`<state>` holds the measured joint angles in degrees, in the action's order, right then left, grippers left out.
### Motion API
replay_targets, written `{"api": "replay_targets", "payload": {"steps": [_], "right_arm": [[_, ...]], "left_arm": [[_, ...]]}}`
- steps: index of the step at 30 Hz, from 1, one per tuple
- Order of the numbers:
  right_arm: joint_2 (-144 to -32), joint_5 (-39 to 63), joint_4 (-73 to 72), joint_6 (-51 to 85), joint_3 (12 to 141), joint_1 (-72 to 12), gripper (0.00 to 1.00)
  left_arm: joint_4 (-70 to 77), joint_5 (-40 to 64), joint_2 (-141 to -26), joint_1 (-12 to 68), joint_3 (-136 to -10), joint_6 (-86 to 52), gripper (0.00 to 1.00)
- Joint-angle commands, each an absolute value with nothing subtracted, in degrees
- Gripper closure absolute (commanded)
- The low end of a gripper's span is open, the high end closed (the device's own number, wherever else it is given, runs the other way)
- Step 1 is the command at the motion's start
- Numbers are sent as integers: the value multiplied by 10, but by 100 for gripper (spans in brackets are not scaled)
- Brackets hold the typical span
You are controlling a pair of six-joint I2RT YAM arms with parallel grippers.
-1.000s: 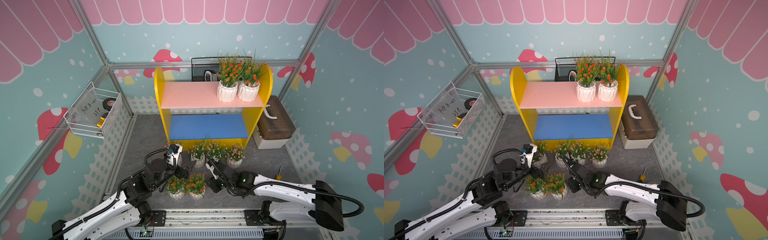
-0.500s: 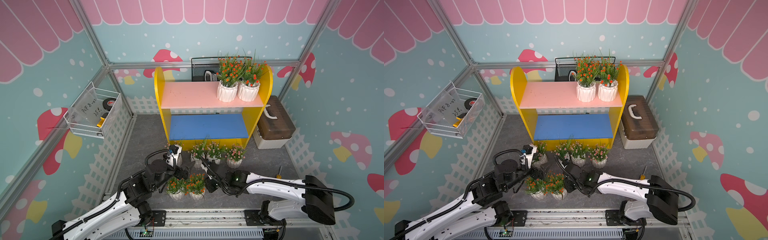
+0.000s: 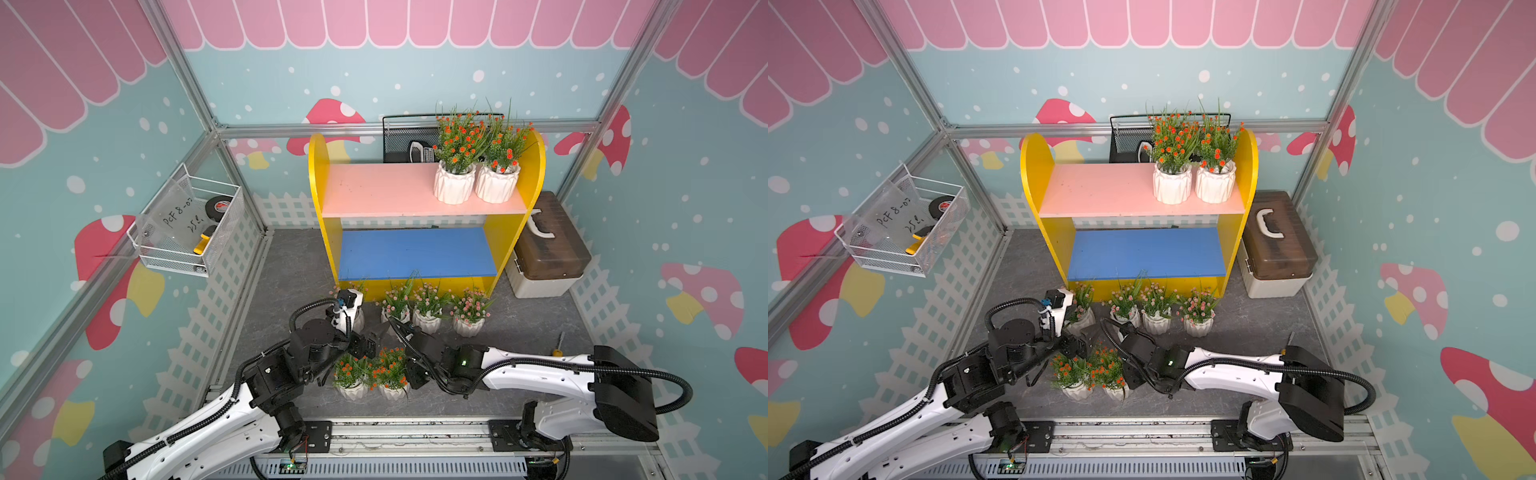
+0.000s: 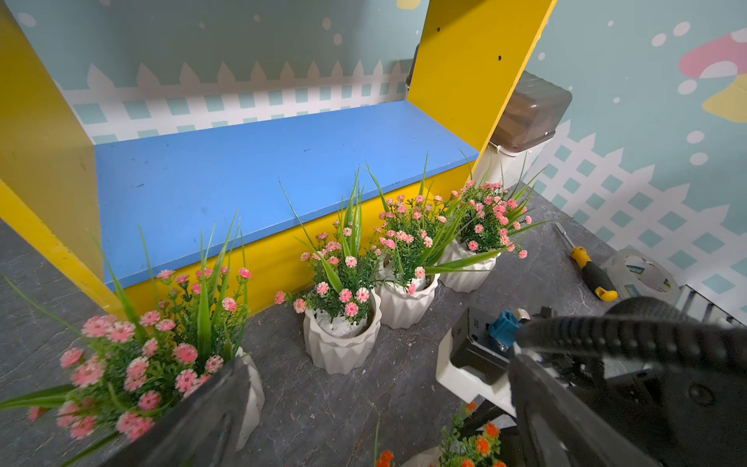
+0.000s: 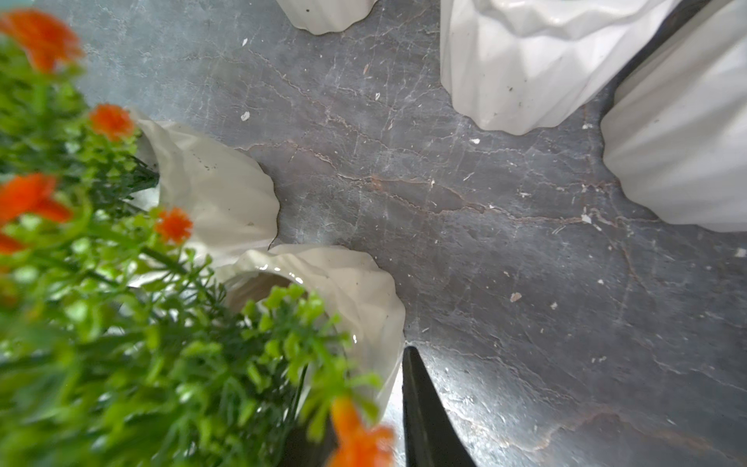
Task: Place the baby's breath potted plants on the rack by color
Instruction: Pick up the baby's breath potted plant from the center of the board.
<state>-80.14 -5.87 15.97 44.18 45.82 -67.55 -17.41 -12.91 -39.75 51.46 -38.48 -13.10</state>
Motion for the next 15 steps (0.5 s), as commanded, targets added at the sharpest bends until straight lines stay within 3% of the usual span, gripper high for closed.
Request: {"api": "replay_targets", "payload": {"steps": [1,8,15], "right_arm": [[-820,-75,166,459,472,-681,76],[-841,-80,176,458,485,-682,78],[-838,-109,206,452,492,-682,88]], "left_arm": [[-181,-137,-391,515,-378,-140,2],[-180,-137,-391,516,-378,-141,2],[-180,-138,-391,516,-379,-140,2]]}}
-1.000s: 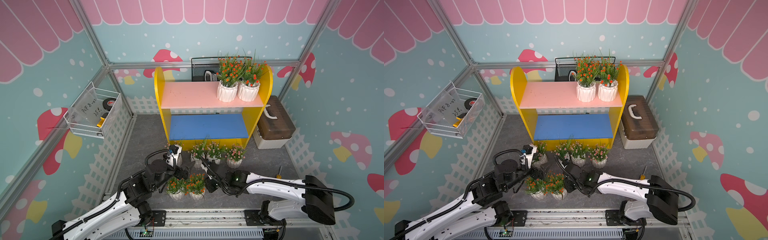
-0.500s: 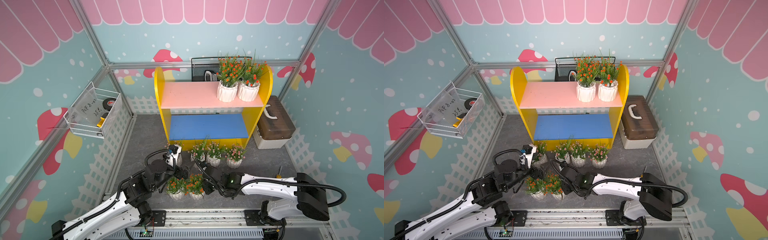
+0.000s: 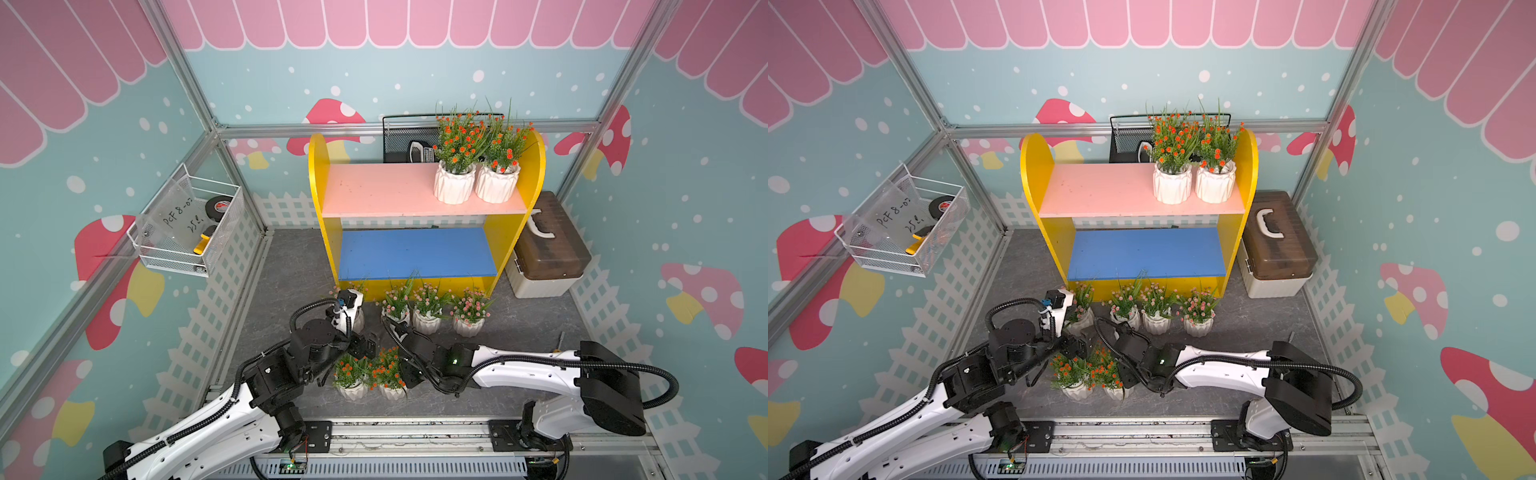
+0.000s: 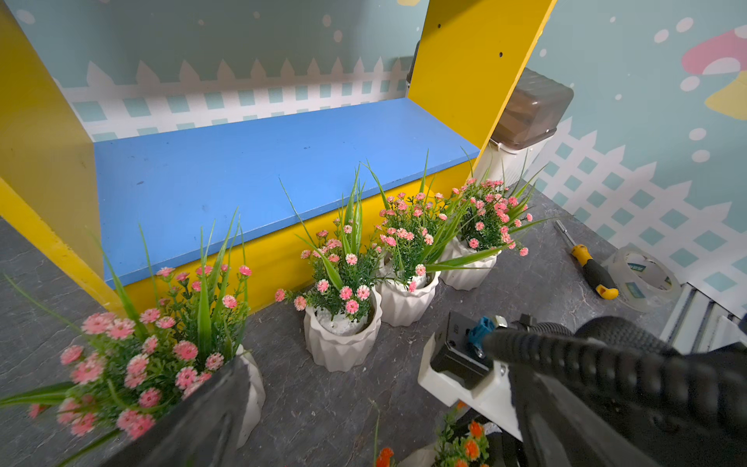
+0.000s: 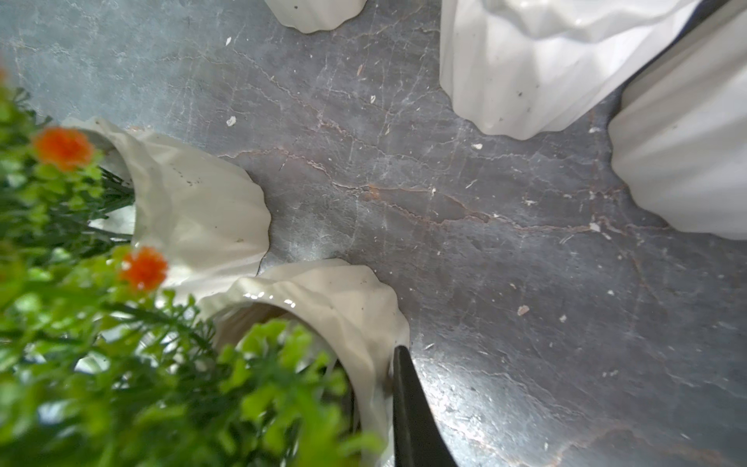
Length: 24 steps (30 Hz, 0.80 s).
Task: Place the baby's breath potted plants on the rack by color
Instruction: Pick up the baby's breath potted plant from the center of the board.
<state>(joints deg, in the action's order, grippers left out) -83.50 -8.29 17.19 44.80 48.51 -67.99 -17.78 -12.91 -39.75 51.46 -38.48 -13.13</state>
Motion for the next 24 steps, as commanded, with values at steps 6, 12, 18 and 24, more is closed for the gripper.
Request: {"api": "replay_targets", "payload": {"steps": [6,12,18,24], "right_arm": [[-813,-155,261,438,502,-676,91],[-766,-181,297,431,483,-651,93],[-706,-175,296,427,438,-612,94],[-645,-148,297,415,405,-566,95]], "left_arm": [[-178,-135,-393,516,-381,-138,2],[-169,-129,-399,516,-382,-137,2],[-151,-110,-413,516,-382,-132,2],[-135,-94,-435,516,-386,-128,2]]}}
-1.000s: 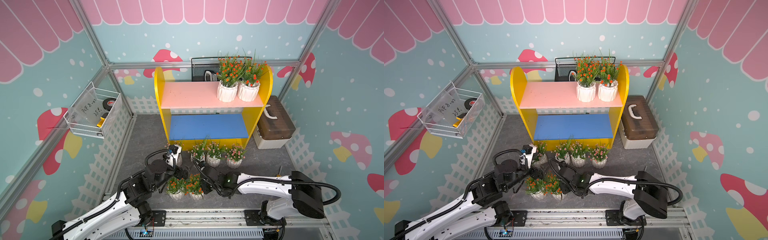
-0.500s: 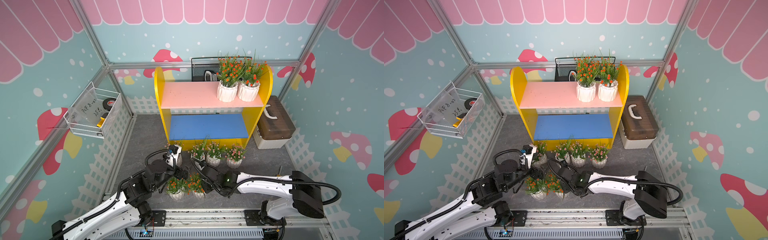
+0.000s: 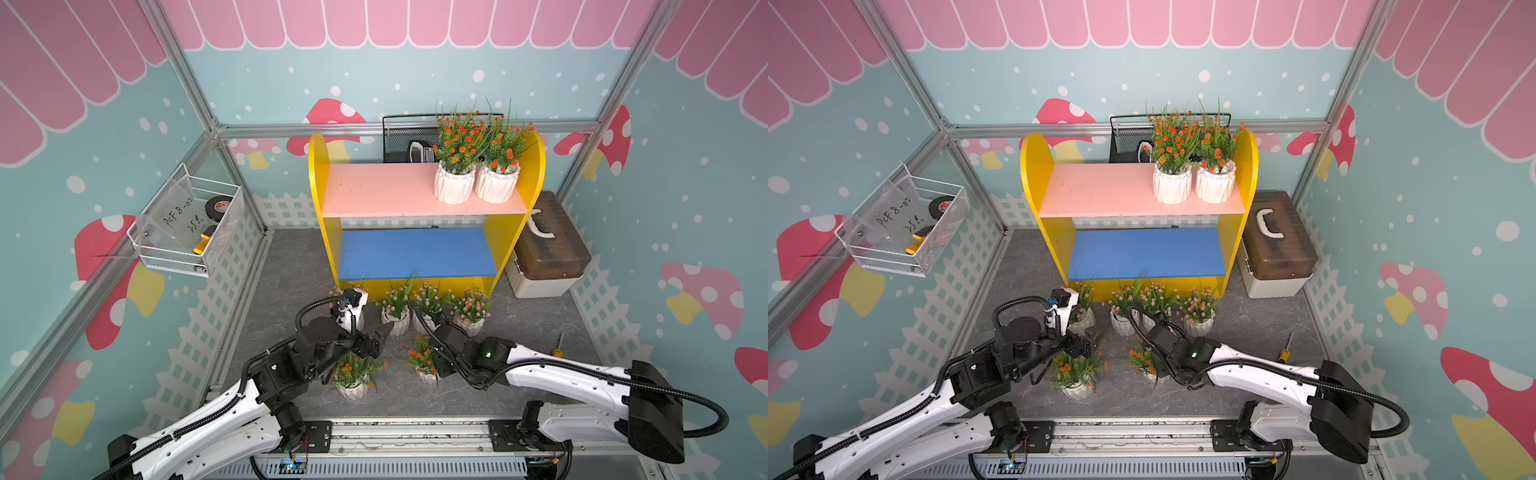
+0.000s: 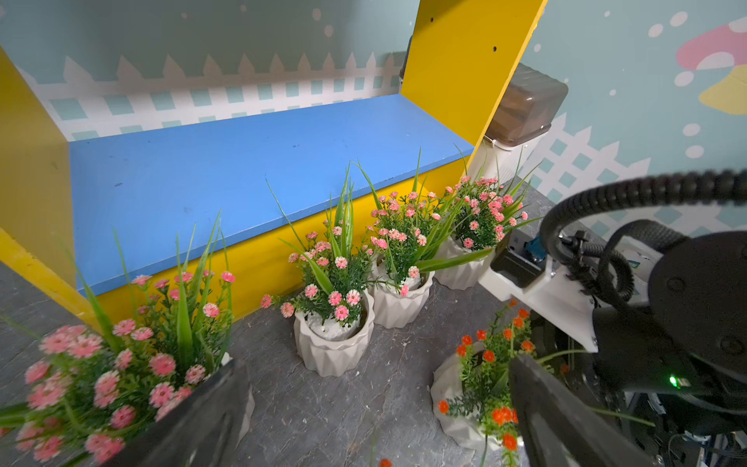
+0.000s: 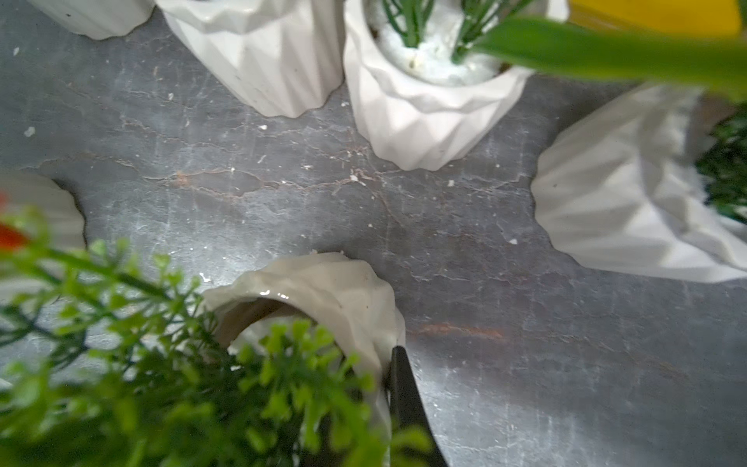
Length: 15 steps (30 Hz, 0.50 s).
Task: Place the baby's breath potted plants on the rack by color
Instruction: Pick up the baby's breath potted plant from the center of the board, then place the baby's breath potted plant on the rack.
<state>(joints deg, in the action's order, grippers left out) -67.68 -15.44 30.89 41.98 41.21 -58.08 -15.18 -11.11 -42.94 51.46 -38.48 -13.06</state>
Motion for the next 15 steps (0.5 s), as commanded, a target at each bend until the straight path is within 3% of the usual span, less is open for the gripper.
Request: {"api": "replay_targets", "payload": {"steps": [1,15], "right_arm": [[-633,-142,298,413,400,-558,95],[-574,-38,362,337,455,-465,97]], "left_arm": [[-131,-90,-439,517,-385,-127,2],[-75,-14,-480,522,-361,-93,2]]}}
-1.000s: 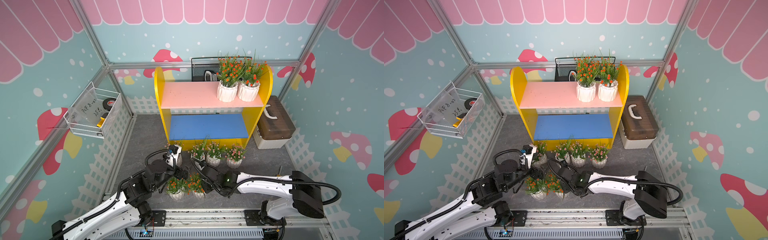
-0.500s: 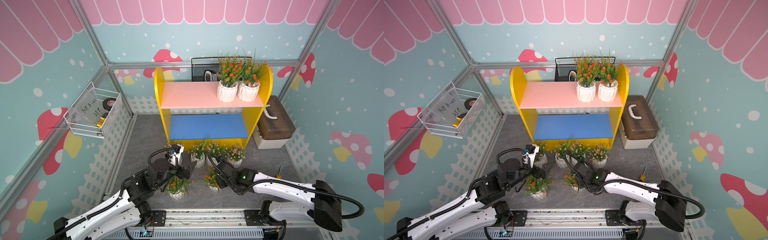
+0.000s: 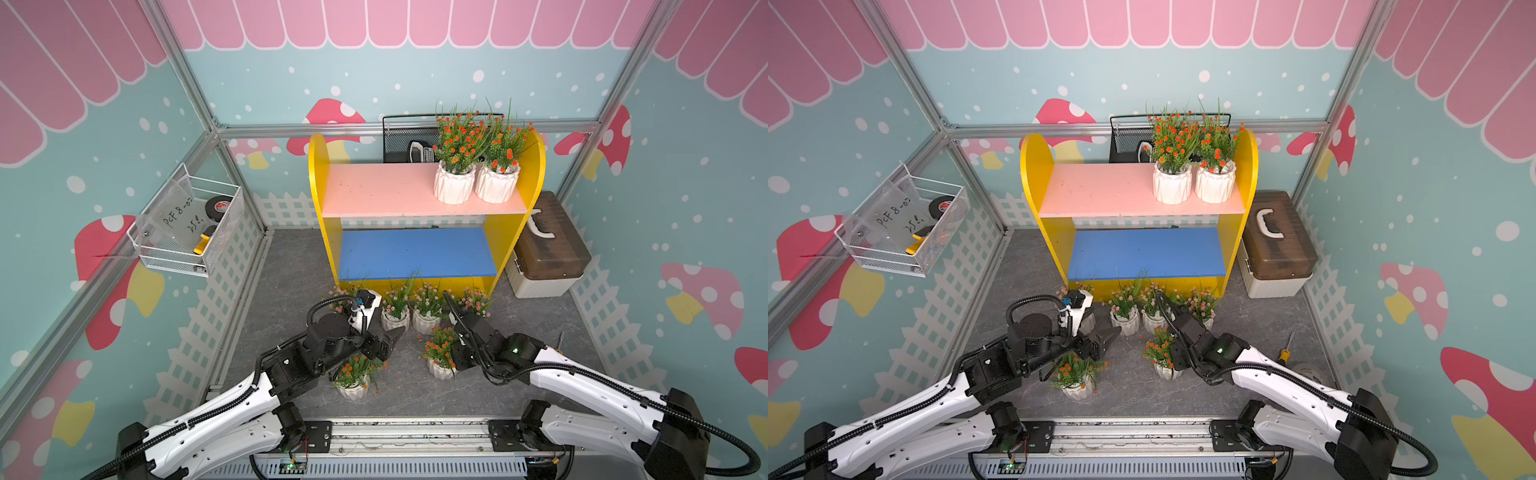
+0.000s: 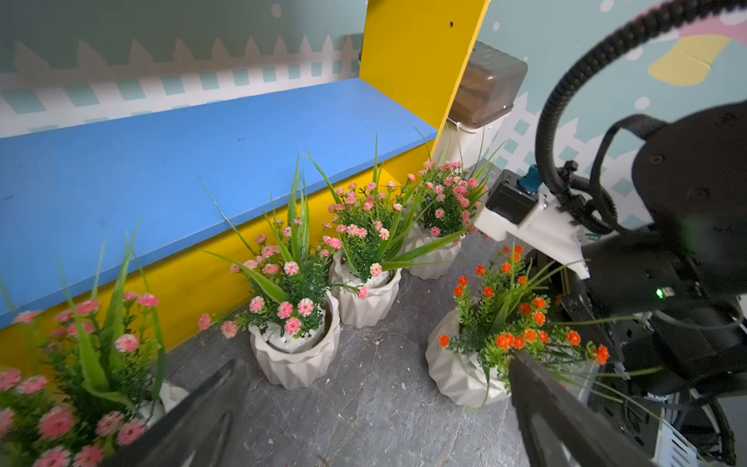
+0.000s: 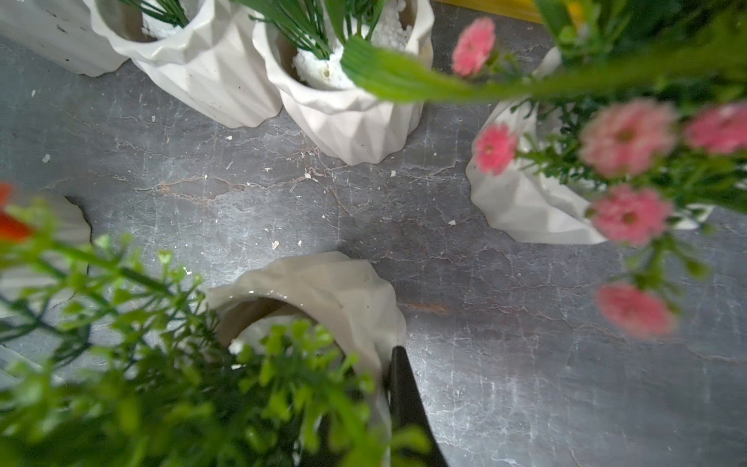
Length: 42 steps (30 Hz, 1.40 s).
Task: Place the baby's breath potted plants on the rack by color
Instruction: Place the baby's breath potted plant on the rack.
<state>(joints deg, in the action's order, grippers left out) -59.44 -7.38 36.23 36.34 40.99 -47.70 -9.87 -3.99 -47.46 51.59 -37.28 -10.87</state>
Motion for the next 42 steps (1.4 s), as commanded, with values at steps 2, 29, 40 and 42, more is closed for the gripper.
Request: {"api": "replay_targets", "payload": {"steps": [2,29,40,42], "right_arm": [[-573,-25,383,324,480,-455,97],[-663,91,494,237,735,-403,98],[-665,123,472,244,735,-404,99],[-664,125,468,245,732,-403,99]], "left_arm": [[-68,-12,-485,525,-357,-88,1],[119,-29,-550,601,-324,-1,1],[176,-64,-648,635,-361,7,1],[183,-61,-662,637,-367,7,1]]}}
